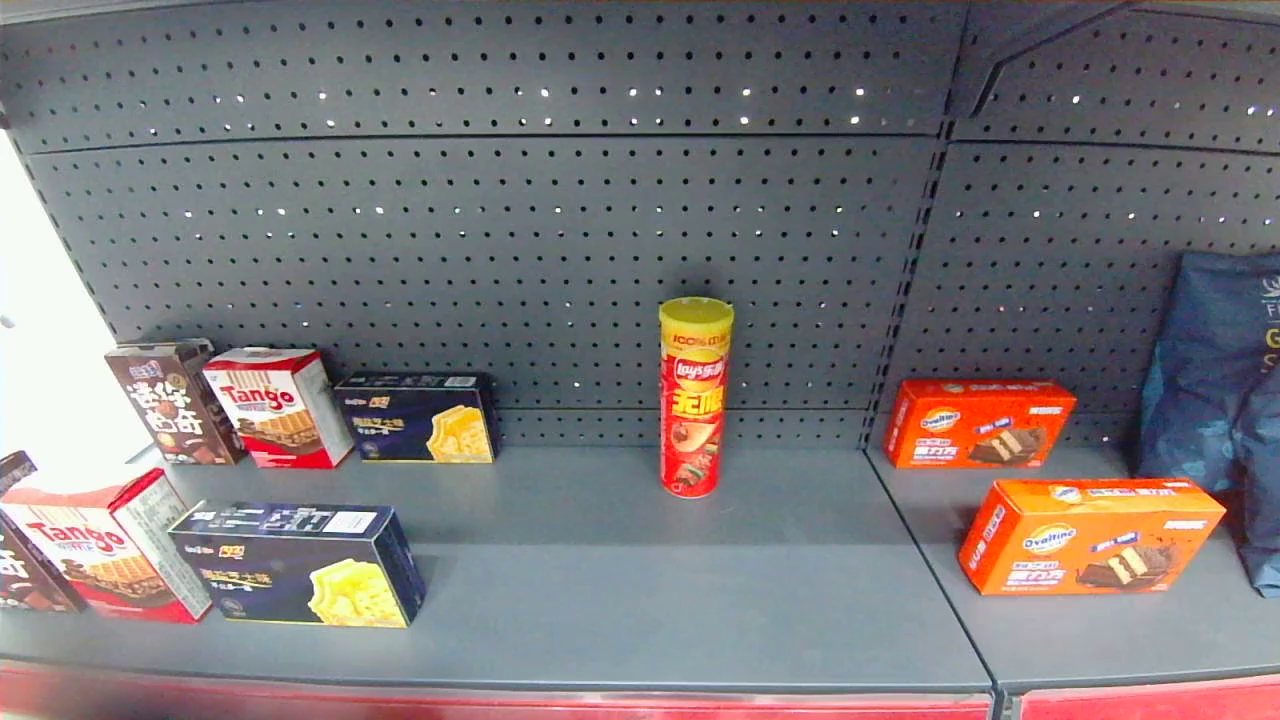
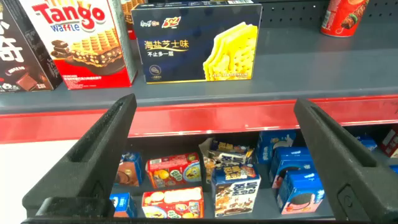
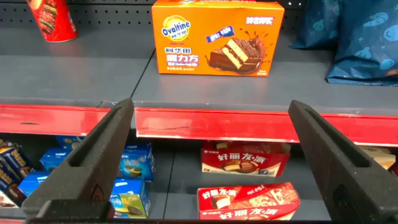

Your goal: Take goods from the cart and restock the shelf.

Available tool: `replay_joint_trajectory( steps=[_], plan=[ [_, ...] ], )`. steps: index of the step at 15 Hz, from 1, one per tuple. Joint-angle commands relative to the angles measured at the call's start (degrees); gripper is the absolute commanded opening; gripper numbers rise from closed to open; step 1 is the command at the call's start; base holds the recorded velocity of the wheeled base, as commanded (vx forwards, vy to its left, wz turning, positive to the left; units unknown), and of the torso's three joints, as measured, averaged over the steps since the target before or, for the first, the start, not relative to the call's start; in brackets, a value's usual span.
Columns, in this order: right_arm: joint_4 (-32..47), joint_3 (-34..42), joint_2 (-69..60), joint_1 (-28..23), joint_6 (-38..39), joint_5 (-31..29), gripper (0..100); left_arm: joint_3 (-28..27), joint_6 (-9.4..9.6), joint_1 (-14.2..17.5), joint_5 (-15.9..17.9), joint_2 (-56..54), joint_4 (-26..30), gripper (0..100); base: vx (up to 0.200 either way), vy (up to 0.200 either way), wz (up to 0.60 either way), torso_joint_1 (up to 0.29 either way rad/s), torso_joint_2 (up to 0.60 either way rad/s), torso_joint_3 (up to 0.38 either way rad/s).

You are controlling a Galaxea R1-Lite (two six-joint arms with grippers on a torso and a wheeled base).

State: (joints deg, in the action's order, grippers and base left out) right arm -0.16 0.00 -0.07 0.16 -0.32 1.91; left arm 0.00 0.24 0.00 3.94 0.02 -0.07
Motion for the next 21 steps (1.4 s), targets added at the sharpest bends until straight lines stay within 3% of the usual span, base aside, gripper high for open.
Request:
replay_joint_trajectory(
  steps=[1, 3, 21],
  plan=[
    [-0.02, 0.00, 0.07, 0.02, -0.03, 0.11, 100, 0.00, 0.02, 0.00, 0.02, -0.02, -0.01, 100, 0.000, 0.000, 0.00, 0.000, 0.00, 0.000],
    [-0.02, 0.00, 0.07, 0.02, -0.03, 0.02, 100, 0.00, -0.07, 0.00, 0.02, -0.02, -0.01, 100, 0.000, 0.000, 0.00, 0.000, 0.00, 0.000],
    [-0.02, 0.00, 0.07, 0.02, 0.14, -0.07, 100, 0.00, -0.07, 0.00, -0.16, -0.02, -0.01, 100, 0.000, 0.000, 0.60, 0.002, 0.00, 0.002]
  ],
)
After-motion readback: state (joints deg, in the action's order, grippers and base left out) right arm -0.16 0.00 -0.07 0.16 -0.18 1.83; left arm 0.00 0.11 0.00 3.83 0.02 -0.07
